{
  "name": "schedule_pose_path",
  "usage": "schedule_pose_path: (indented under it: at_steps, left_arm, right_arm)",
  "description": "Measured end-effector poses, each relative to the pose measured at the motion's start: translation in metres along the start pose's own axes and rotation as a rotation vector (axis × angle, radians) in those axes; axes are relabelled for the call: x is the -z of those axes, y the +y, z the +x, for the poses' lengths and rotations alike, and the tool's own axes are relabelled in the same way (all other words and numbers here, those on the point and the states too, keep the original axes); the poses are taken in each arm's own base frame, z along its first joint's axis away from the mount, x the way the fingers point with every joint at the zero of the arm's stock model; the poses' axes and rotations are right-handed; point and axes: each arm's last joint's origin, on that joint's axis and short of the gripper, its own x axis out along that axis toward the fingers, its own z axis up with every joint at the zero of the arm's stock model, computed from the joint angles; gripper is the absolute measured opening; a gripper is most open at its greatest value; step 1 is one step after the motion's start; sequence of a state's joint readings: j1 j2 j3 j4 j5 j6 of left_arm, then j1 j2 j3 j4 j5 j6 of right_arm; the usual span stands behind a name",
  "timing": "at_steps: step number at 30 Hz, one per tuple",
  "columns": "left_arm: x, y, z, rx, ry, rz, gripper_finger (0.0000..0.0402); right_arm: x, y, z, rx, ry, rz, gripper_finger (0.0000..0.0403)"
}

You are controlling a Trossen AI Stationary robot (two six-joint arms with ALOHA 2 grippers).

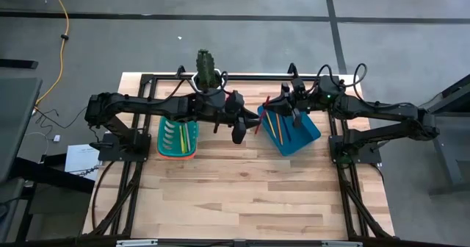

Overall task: Sort pens & pencils
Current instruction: Put the red pencil into the blue bin

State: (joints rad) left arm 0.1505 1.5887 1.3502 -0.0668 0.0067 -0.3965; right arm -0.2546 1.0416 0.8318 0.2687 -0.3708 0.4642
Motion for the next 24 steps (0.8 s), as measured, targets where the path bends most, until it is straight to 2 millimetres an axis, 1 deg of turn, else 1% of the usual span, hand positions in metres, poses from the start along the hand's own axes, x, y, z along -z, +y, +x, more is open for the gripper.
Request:
schedule_pose_path:
  at_steps: [4, 7, 19, 24]
  left_arm:
    - [0.001, 0.001, 0.000, -0.027, 0.006, 0.000, 0.0155]
    - [0.002, 0.003, 0.000, -0.062, 0.011, 0.008, 0.0168]
    - [0.014, 0.008, -0.003, -0.129, 0.134, 0.055, 0.0172]
    - [0.015, 0.008, -0.005, -0.129, 0.161, 0.058, 0.0172]
  right_arm:
    - [0.000, -0.001, 0.000, 0.019, -0.009, -0.002, 0.0005]
    - [-0.001, -0.003, -0.001, 0.030, -0.007, 0.000, 0.0005]
    - [0.003, -0.024, -0.009, 0.161, 0.073, 0.033, 0.0005]
    - [0.012, -0.038, -0.016, 0.262, 0.184, 0.060, 0.0005]
